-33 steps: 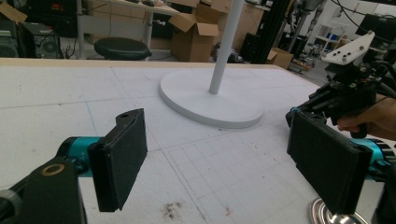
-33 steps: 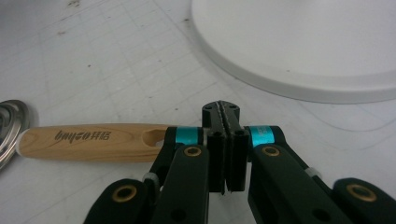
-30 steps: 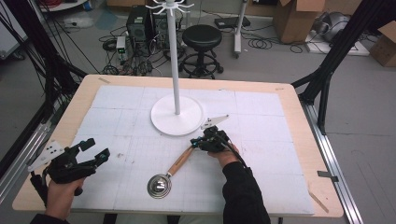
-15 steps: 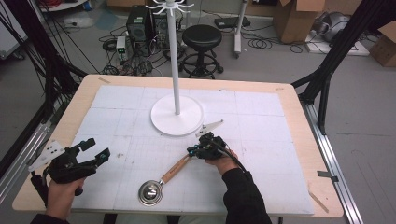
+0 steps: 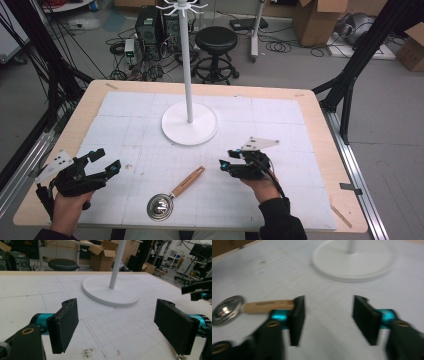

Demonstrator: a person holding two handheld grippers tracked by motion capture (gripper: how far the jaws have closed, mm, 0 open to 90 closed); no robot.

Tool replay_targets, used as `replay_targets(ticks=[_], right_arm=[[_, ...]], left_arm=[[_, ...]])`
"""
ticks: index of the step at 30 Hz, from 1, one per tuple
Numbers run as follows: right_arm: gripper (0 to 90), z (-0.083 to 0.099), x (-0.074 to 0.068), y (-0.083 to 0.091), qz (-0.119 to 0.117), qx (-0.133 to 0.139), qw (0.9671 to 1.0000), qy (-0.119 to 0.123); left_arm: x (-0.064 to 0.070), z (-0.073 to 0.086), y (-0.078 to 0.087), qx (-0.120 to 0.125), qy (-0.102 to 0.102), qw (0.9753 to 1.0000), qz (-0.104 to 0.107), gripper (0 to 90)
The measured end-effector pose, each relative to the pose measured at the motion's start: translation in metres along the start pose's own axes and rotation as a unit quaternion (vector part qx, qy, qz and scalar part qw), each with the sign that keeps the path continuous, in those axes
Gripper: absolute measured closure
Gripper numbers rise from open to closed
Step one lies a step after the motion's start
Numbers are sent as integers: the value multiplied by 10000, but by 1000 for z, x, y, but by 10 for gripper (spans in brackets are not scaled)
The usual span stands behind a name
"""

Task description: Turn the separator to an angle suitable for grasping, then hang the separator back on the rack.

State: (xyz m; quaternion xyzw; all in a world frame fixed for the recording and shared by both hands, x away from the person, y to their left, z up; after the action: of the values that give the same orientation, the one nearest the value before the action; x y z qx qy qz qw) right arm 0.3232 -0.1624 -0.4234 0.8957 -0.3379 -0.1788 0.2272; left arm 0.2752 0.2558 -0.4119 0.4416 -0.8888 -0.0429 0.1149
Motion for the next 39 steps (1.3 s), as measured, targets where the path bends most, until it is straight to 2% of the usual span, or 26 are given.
replay_targets(ticks=[2,3,5,6,7,8,9,10,13,14,16,18,20,22,23,31,39], right_arm=[[260,3,5,20,402,238,9988,-177],[248,6,7,31,567,369,9974,-228],[231,10,10,51,882,574,9943,-189],[231,10,10,51,882,574,9943,-189],[202,17,12,69,1136,728,9906,-220],[201,20,14,77,1216,798,9890,-278],[201,20,14,77,1216,798,9890,-278],[197,27,17,93,1335,899,9862,-379],[181,40,20,112,1597,989,9813,-426],[181,40,20,112,1597,989,9813,-426],[181,50,21,126,1690,1067,9782,-557],[181,50,22,133,1763,1170,9756,-593],[181,49,22,138,1843,1309,9718,-672],[181,49,23,139,1877,1339,9707,-680],[181,49,24,140,1946,1356,9690,-690],[181,53,25,141,2018,1252,9697,-579],[181,53,29,145,2062,1321,9676,-609]], left_arm=[[1,0,-1,-15,-8,10000,35,195],[3,0,-2,-24,-21,10000,62,195],[5,-1,-4,-8,-18,9999,135,195],[5,-1,-4,-8,-18,9999,135,195],[6,-2,-5,-3,-15,9998,178,196],[8,-3,-6,-7,-38,9997,240,197],[8,-3,-6,-7,-38,9997,240,202],[10,-4,-8,41,-53,9996,269,208],[11,-5,-9,60,-49,9995,292,208],[11,-5,-10,65,-55,9995,307,209],[12,-5,-12,61,-39,9994,347,210],[13,-5,-15,67,-33,9991,409,213],[13,-5,-15,60,-54,9991,418,213],[13,-5,-17,61,-52,9991,423,213],[13,-5,-17,47,-61,9991,417,213],[17,-4,-18,-9,-106,9991,414,213],[18,-2,-23,-102,-139,9990,424,213]])
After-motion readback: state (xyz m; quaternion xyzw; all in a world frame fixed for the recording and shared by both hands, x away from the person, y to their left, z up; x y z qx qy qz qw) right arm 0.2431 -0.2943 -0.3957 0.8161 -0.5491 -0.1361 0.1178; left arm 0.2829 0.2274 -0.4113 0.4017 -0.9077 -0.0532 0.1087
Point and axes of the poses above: each handheld gripper's, and its own axes: y roughly backward along the jaws, z roughly out of its underside, x roughly to its right, the point moved 5 cm from there along -y, roughly forward along the jaws, and after that the axes turned 3 degrees about -y, right-handed, at the moved point
